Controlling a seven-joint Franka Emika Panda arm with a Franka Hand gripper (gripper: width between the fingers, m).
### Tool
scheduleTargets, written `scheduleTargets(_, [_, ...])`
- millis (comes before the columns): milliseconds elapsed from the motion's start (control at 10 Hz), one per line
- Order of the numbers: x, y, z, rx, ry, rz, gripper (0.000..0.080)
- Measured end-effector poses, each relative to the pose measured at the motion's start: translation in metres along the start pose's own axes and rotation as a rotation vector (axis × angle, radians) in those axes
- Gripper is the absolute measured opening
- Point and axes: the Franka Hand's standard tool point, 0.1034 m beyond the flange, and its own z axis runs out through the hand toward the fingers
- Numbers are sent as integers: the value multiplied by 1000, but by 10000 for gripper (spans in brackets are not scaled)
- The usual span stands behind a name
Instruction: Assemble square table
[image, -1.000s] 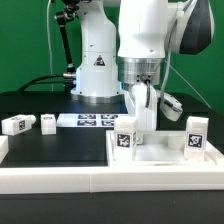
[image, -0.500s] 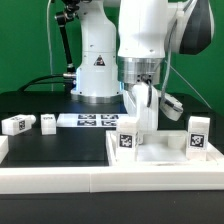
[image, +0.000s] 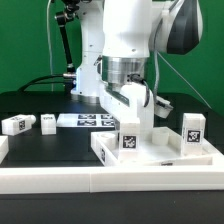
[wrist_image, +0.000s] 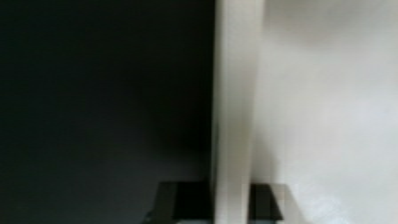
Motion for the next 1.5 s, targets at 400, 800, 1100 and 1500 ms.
scheduleTargets(400, [24,6,-1,6,16,-242,61])
scheduleTargets(800, [37,8,-3,12,34,-409,61])
scheduleTargets(1100, [42,8,-4,12,44,-545,61])
scheduleTargets(1500, [39,-7,-3,-8,64,-780,61])
